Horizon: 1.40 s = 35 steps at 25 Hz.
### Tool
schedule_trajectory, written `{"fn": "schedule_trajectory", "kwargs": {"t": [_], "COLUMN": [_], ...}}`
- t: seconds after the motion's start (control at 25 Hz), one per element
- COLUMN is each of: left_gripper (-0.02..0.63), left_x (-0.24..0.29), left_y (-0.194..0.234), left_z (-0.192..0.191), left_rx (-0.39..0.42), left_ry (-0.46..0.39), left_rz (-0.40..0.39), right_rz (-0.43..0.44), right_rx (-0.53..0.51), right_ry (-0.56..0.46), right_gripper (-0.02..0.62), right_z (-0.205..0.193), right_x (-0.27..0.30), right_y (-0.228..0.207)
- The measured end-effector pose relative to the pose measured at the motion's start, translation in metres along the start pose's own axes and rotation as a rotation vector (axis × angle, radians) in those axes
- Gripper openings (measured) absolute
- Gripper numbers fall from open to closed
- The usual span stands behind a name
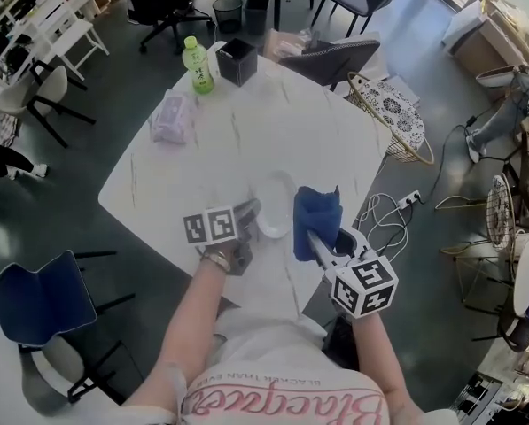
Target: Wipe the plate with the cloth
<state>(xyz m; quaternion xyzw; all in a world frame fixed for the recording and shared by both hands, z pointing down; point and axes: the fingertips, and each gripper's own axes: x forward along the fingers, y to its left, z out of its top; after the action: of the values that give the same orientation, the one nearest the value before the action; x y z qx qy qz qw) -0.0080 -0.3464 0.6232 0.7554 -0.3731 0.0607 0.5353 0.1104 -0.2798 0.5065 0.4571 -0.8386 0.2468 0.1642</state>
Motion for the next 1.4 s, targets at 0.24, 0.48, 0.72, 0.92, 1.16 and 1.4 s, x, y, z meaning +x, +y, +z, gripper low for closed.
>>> {"fn": "schedule_trajectory", "kwargs": {"t": [0.24, 0.48, 0.72, 0.92, 1.16, 1.4], "left_gripper": [0.014, 0.014, 0.014, 0.014, 0.014, 0.014], "left_x": [-0.019, -0.053, -0.092, -0.110, -0.123, -0.131], "left_y": [-0.030, -0.064, -0.101, -0.123, -0.140, -0.145], "left_z": [0.001, 0.010, 0.021, 0.026, 0.016, 0.016], "left_rx": [0.071, 0.118, 0.193, 0.290, 0.360, 0.392], "left_ry": [-0.040, -0.122, -0.216, -0.266, -0.268, -0.272], "left_rz": [-0.040, -0.092, -0.151, -0.170, -0.201, -0.218], "right_rz": [-0.017, -0.030, 0.005, 0.049, 0.103, 0.075], "right_rx": [-0.039, -0.089, -0.146, -0.203, -0.285, -0.285], "right_ry": [-0.052, -0.148, -0.236, -0.249, -0.233, -0.198], "right_gripper": [0.124, 0.124, 0.124, 0.124, 0.124, 0.124], "right_z": [0.016, 0.051, 0.081, 0.093, 0.098, 0.091], "right_x": [-0.016, -0.039, -0.054, -0.045, -0.020, -0.001], "right_y": [0.003, 0.014, 0.041, 0.065, 0.103, 0.102]}}
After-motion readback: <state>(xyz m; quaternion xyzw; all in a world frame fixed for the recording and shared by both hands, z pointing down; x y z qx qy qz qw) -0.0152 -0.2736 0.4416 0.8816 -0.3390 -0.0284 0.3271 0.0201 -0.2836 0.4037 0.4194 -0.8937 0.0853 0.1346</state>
